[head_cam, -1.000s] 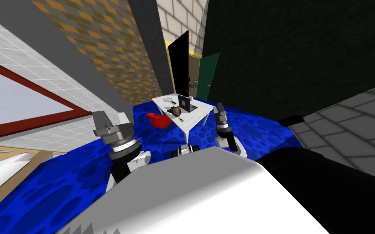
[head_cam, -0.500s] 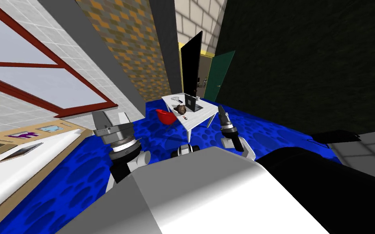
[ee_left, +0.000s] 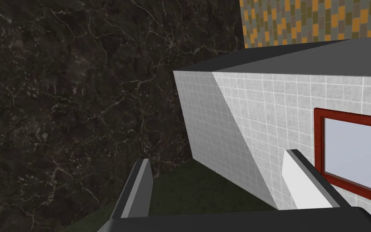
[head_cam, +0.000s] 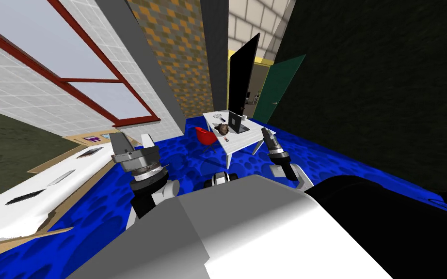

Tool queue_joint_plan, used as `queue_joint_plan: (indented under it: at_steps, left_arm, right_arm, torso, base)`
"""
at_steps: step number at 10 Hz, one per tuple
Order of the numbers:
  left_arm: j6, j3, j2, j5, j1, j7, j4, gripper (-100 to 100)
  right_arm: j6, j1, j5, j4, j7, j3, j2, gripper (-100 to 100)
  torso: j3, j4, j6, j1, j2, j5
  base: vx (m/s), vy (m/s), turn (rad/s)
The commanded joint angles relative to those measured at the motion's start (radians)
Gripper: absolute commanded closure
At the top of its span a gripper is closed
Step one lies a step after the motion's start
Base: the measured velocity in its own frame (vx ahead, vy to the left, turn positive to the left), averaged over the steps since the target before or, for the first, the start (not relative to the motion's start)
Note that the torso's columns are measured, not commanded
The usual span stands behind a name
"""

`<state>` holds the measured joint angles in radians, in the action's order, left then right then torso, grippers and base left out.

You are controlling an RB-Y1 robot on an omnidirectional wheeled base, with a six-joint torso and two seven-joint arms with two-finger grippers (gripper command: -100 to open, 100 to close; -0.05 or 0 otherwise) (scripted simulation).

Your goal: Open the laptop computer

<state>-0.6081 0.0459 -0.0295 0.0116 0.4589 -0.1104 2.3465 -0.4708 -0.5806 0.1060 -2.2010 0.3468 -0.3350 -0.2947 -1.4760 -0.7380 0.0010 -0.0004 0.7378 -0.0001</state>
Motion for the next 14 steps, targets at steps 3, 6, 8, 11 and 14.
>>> queue_joint_plan:
  at_steps: [3,6,8,11,14]
  left_arm:
    - [0.0,0.0,0.0,0.0,0.0,0.0,0.0,0]
    - [0.0,0.0,0.0,0.0,0.0,0.0,0.0,0]
    - [0.0,0.0,0.0,0.0,0.0,0.0,0.0,0]
    - [0.0,0.0,0.0,0.0,0.0,0.0,0.0,0]
    - [0.0,0.0,0.0,0.0,0.0,0.0,0.0,0]
  right_arm:
    - [0.014,-0.038,0.035,0.06,0.126,-0.114,-0.044,-100]
    - [0.02,-0.049,0.05,0.082,0.178,-0.149,-0.055,-100]
    - [0.035,-0.073,0.083,0.127,0.245,-0.212,-0.075,-100]
    - [0.043,-0.086,0.101,0.151,0.31,-0.25,-0.083,-100]
    - [0.061,-0.112,0.14,0.201,0.392,-0.314,-0.096,-100]
  torso:
    - [0.0,0.0,0.0,0.001,0.0,0.0]
    - [0.0,0.0,-0.001,0.001,0.0,0.0]
    - [0.0,0.0,-0.002,0.0,0.0,0.0]
    - [0.0,0.0,-0.002,0.001,0.0,0.0]
    - [0.0,0.0,0.0,0.001,0.0,0.0]
  base:
    - [-0.047,-0.024,0.342]
    - [-0.022,-0.013,0.211]
    - [-0.025,-0.017,0.403]
    - [-0.011,-0.017,0.245]
    - [0.002,-0.011,0.247]
